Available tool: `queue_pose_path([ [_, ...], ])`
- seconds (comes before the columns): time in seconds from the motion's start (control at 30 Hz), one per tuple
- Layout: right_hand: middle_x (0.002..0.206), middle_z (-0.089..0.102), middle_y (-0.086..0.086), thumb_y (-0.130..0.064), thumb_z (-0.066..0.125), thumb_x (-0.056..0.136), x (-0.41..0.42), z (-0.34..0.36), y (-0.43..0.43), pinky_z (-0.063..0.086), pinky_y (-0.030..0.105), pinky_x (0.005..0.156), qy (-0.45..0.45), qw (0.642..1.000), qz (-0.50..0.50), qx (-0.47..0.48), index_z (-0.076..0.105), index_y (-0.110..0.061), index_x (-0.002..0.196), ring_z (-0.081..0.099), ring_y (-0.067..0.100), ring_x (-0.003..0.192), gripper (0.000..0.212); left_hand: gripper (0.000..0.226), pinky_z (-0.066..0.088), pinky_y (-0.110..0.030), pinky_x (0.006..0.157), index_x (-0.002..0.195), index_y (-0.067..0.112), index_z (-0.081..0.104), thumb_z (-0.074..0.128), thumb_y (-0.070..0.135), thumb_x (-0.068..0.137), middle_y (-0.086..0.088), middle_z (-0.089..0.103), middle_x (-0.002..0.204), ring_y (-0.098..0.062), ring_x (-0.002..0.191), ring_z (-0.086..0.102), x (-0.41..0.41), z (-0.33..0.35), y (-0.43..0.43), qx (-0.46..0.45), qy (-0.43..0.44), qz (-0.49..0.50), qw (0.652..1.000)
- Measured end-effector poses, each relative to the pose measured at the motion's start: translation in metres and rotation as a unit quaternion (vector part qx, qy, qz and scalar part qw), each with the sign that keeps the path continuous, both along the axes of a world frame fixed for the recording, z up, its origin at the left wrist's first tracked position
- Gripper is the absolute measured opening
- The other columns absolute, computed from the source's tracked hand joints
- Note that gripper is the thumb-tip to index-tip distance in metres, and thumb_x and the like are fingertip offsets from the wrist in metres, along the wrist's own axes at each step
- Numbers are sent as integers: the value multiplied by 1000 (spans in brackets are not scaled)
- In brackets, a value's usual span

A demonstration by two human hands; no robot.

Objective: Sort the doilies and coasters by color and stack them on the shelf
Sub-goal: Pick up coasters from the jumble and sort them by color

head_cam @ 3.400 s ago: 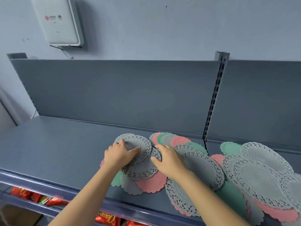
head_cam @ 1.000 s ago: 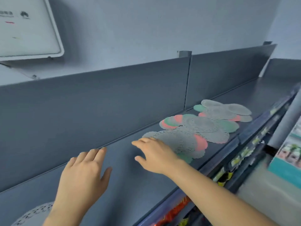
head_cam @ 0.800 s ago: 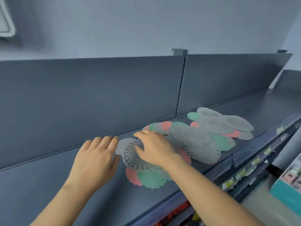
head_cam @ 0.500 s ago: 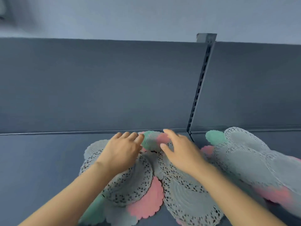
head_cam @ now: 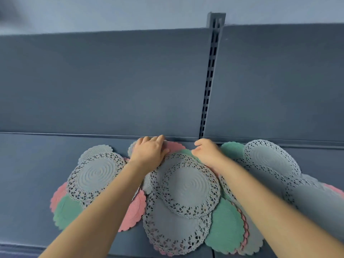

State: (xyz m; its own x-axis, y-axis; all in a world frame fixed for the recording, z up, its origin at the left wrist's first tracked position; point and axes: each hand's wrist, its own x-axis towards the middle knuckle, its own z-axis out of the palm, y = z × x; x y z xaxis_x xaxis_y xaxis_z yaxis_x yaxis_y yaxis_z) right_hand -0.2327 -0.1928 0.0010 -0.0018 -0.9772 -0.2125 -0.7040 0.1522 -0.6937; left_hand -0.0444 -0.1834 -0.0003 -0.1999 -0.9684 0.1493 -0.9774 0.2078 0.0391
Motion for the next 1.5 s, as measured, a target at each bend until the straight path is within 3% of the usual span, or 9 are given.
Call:
queue_pose_path([
  [0.1, 106, 67, 11, -5, 67, 84, -12, 3, -4, 44, 35, 93, -67, 996, 24, 45, 63, 0, 115, 57, 17, 102, 32, 35, 30, -37, 100, 128, 19, 48, 40, 37, 99, 1, 57, 130, -27, 120, 46, -7, -5, -2, -9, -23, -6, 1000],
  [0.23, 88, 58, -4, -2, 66, 84, -20, 3, 0, 43, 30, 84, -138, 989, 48, 38, 64, -13, 101, 54, 16, 91, 20, 31, 42, -34, 82, 117, 7, 50, 60, 12, 89, -8, 59, 114, -29, 96, 55, -12, -1, -2, 18, 244, 25, 969],
  [0.37, 80, 59, -4, -4, 64, 85, -20, 4, 6, 44, 29, 79, -152, 983, 8, -100, 63, -18, 90, 56, 17, 83, 15, 36, 40, -25, 77, 122, 8, 56, 58, 0, 87, -6, 54, 104, -22, 86, 55, -19, 17, 5, -20, 314, 10, 949],
  [0.5, 78, 57, -11, -2, 58, 88, -17, 30, 15, 42, 20, 66, -177, 955, -12, -238, 63, -15, 91, 53, 13, 73, 14, 20, 47, -27, 76, 100, 13, 66, 58, 1, 87, -2, 56, 96, -20, 85, 57, -22, 43, 28, -128, 365, 7, 922],
  [0.63, 87, 63, -1, -4, 53, 91, -5, 62, 23, 53, 33, 70, -292, 932, -8, -214, 56, -17, 92, 58, 19, 81, 14, 21, 52, -24, 66, 88, 25, 51, 56, 4, 90, 7, 60, 94, -17, 73, 63, -13, 62, 57, -183, 525, 115, 823],
  [0.8, 108, 67, 10, -3, 52, 94, 34, 97, 38, 59, 38, 70, -468, 882, 13, -57, 55, -12, 101, 67, 24, 95, 11, 19, 59, -29, 67, 89, 18, 49, 56, 1, 91, -7, 65, 93, -17, 78, 65, 23, 94, 91, -162, 692, 161, 685],
  [0.93, 100, 69, 6, -5, 54, 94, 75, 111, 49, 58, 33, 55, -482, 874, 54, -1, 59, -12, 105, 71, 22, 82, 14, 19, 60, -33, 67, 105, 11, 51, 56, -1, 91, -13, 66, 89, -20, 72, 66, 73, 107, 113, -154, 691, 158, 688],
  [1.17, 103, 66, 13, -3, 59, 90, 198, 92, 58, 56, 32, 51, -445, 890, 97, 33, 59, -10, 109, 67, 23, 71, 20, 38, 60, -32, 66, 125, 11, 52, 59, -1, 90, -11, 67, 87, -19, 70, 65, 200, 80, 123, -75, 689, 208, 690],
  [1.5, 87, 66, 5, -3, 59, 90, 421, 31, 47, 56, 29, 53, -412, 908, 16, 76, 58, -11, 111, 65, 17, 66, 23, 28, 53, -17, 49, 114, 15, 59, 58, 1, 90, -7, 62, 79, -14, 60, 58, 453, 23, 65, -22, 714, 263, 649],
])
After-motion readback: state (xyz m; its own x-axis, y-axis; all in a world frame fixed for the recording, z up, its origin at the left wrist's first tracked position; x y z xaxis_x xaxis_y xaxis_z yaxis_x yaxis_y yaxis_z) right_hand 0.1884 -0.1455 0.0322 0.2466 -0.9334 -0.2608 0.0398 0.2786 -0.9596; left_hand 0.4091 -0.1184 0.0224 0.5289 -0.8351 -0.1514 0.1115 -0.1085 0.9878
